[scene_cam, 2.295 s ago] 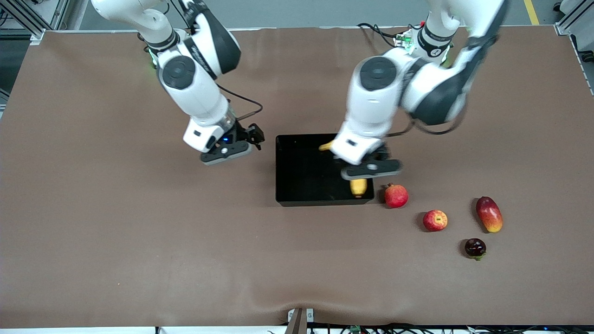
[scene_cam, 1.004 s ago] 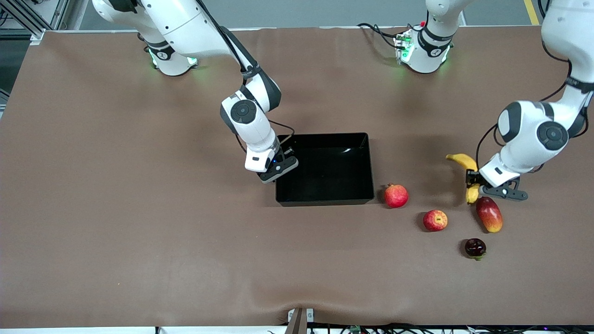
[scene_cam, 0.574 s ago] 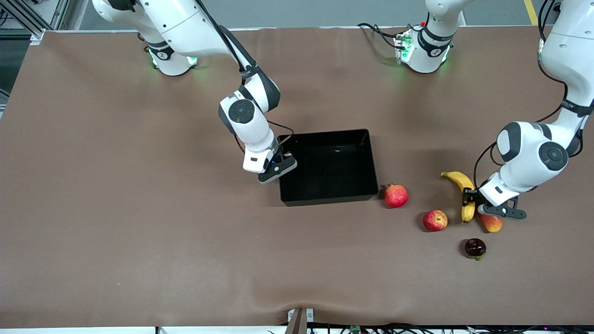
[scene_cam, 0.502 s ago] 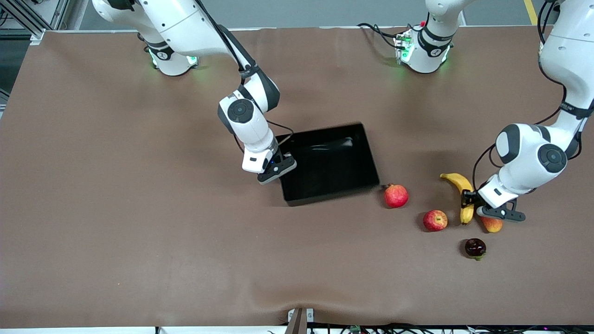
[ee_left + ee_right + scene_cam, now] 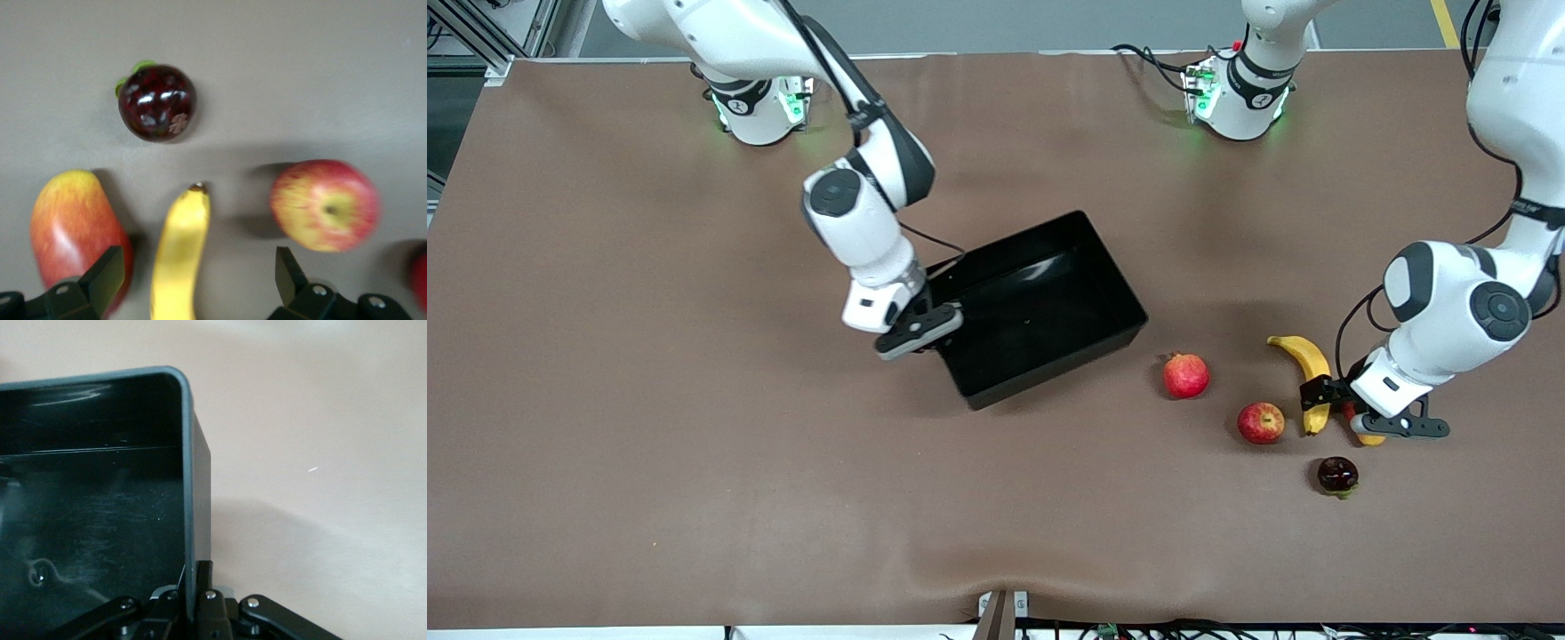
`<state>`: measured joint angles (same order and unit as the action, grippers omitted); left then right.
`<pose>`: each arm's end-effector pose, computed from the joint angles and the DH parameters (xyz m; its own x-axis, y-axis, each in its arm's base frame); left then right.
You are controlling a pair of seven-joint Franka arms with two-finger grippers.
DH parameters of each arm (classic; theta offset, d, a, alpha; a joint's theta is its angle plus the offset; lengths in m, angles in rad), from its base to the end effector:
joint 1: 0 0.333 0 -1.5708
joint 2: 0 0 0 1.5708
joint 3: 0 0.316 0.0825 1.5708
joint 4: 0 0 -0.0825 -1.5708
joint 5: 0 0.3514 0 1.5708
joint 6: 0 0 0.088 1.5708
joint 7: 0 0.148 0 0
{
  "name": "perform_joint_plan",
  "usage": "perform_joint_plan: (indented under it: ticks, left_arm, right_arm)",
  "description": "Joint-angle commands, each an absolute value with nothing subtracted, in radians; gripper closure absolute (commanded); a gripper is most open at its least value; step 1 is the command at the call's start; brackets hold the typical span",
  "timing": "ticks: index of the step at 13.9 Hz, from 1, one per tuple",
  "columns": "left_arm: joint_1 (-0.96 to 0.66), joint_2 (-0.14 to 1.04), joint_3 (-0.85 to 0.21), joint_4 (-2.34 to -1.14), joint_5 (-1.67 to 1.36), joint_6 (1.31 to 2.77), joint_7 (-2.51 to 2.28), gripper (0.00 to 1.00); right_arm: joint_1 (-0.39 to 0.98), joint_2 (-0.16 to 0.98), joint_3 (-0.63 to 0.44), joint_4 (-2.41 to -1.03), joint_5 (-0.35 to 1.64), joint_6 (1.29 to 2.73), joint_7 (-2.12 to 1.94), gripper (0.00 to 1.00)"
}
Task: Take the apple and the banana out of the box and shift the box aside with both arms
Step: 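Drag the empty black tray away with the right gripper while the left gripper withdraws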
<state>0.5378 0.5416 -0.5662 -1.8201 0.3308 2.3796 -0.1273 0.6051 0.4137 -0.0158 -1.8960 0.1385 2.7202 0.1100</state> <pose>0.6374 0.0195 0.2691 0.9920 -0.0448 0.1183 -0.0501 -0.9979 0.0420 0.5477 0.3638 0.3128 0.8726 0.3063 0.3806 0.3812 -0.9141 -0.1384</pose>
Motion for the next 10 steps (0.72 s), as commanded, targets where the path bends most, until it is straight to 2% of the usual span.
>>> perform_joint_plan:
  ticks: [1, 6, 7, 10]
  left_arm:
    - [0.538, 0.422, -0.615, -1.737, 0.341, 2.135, -0.204, 0.00]
    - [0.543, 0.364, -0.663, -1.440, 0.339, 1.681, -0.187, 0.00]
    - [0.545, 0.347, -0.663, -1.390, 0.339, 1.627, -0.186, 0.00]
    - [0.546, 0.246, -0.663, -1.373, 0.311, 1.559, -0.179, 0.00]
  right_arm:
    - [0.534, 0.279, 0.000, -1.985, 0.147, 2.677, 0.143, 1.00]
    - [0.396, 0.247, 0.000, -1.983, 0.147, 2.635, 0.311, 1.00]
    - [0.359, 0.250, 0.000, -1.982, 0.147, 2.634, 0.316, 1.00]
    - [0.255, 0.230, 0.000, -1.985, 0.147, 2.591, 0.299, 1.00]
